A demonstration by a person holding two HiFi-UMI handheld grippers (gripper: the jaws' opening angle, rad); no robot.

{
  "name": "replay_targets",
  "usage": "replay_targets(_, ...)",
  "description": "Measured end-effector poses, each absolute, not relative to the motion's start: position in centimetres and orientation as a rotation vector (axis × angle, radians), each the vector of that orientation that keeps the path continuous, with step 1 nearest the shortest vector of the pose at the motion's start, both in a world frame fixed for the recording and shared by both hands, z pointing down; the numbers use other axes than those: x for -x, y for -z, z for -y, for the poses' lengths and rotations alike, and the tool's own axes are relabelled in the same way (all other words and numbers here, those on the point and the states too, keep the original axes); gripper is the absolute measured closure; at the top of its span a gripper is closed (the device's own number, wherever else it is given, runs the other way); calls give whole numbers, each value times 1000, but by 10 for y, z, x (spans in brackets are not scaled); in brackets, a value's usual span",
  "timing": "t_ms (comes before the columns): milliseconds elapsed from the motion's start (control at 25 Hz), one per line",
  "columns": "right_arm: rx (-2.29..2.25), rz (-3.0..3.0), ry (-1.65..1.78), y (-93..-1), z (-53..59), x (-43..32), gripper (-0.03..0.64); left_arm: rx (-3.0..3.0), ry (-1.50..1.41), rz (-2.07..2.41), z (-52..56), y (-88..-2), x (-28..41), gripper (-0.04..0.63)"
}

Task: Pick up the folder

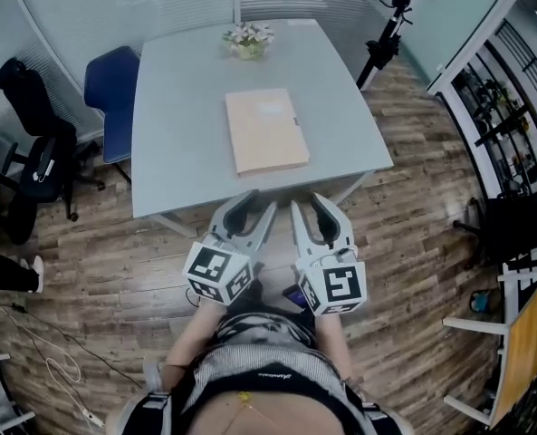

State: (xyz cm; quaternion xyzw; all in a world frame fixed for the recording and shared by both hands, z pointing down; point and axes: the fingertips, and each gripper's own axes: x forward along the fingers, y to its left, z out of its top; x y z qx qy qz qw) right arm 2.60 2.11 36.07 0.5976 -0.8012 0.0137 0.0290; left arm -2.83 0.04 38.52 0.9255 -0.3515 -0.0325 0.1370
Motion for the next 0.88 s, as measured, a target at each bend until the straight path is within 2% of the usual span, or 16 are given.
replay_targets(440, -1836, 2477, -81, -372, 59, -10, 503, -2694, 83, 1002, 77, -390, 37, 480)
replay_targets(880, -1756, 2495, -147, -391, 131, -27, 502, -2647, 44, 1082, 148, -404, 20, 480)
